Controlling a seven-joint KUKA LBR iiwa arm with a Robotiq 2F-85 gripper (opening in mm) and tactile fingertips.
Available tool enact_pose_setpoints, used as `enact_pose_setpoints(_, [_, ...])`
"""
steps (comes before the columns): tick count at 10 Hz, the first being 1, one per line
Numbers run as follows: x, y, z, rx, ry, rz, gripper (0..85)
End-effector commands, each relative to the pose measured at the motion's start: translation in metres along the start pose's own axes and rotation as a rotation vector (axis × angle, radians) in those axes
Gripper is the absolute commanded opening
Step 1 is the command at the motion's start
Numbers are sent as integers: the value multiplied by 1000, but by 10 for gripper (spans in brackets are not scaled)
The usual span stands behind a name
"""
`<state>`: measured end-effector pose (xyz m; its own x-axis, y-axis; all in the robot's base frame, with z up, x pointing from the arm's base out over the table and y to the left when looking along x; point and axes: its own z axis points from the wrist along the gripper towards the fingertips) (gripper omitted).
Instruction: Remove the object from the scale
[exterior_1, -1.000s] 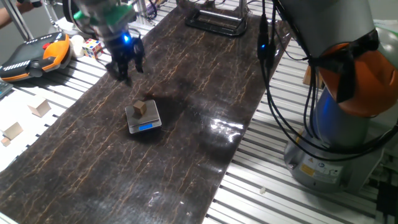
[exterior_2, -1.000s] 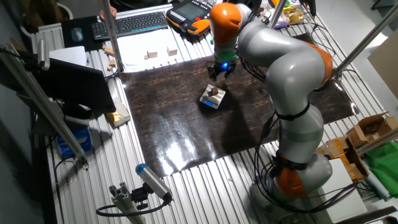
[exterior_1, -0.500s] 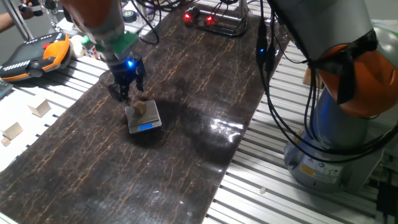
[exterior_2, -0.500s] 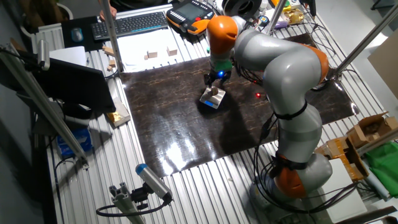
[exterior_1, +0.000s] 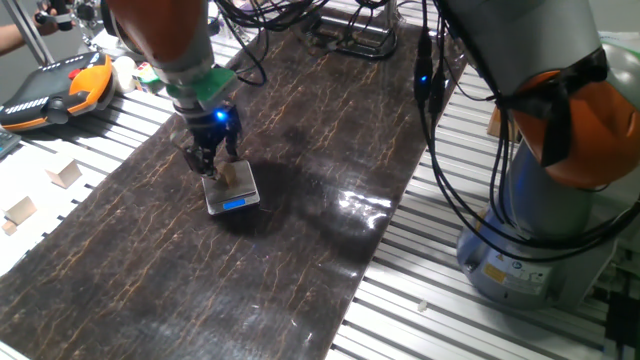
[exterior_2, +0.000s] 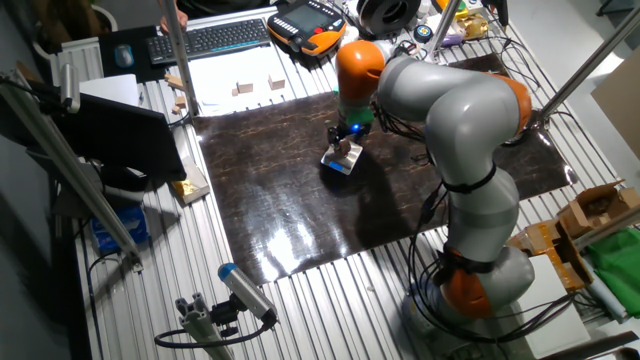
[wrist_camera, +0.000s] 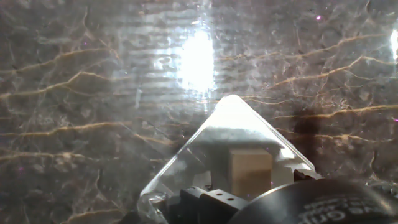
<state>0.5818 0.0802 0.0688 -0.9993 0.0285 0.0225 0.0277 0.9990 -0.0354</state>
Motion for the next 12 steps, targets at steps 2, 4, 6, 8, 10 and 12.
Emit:
enact_pose_setpoints(2, [-1,1,9,-8,-15,-2,683])
enact_pose_setpoints(4, [-1,0,11,-15,-16,-2,683])
enact_pose_setpoints(6, [1,-2,16,-17,-31,-5,653])
enact_pose_setpoints(8, [1,-2,20,-25,-34,-13,593])
enact_pose_setpoints(10, [1,-3,20,-23,-36,-33,340])
enact_pose_setpoints(12, [1,-5,18,-19,-32,-70,7])
